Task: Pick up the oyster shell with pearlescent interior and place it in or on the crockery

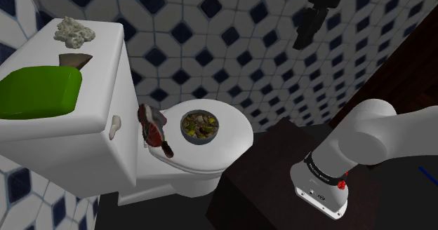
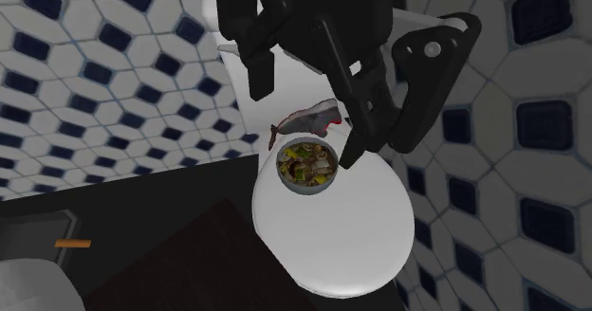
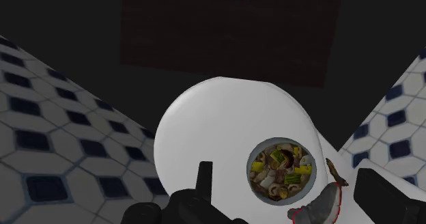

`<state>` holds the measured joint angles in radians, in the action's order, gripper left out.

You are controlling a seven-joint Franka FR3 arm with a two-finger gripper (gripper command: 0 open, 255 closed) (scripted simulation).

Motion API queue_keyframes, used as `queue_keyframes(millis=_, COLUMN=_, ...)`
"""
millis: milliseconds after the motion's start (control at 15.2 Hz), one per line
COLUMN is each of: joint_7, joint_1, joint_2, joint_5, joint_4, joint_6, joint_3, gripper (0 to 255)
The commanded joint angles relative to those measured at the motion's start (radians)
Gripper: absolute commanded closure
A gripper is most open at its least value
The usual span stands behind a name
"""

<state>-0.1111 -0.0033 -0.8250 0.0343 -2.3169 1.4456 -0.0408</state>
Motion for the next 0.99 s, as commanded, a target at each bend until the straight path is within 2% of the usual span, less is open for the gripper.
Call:
queue_keyframes(millis=0, joint_7=0.0, joint_1=0.0, joint_2=0.0, joint_5=0.0, joint_4=0.0, joint_6=0.0, joint_3=0.0, gripper=0)
queue_keyframes(millis=462, joint_7=0.033, joint_1=0.049, joint_2=-0.02, joint_5=0.058, joint_4=-0.215, joint_6=0.266, joint_3=0.087, gripper=0)
queue_keyframes(millis=924, joint_7=0.067, joint_1=0.11, joint_2=0.054, joint_5=0.119, joint_4=-0.369, joint_6=0.564, joint_3=0.188, gripper=0)
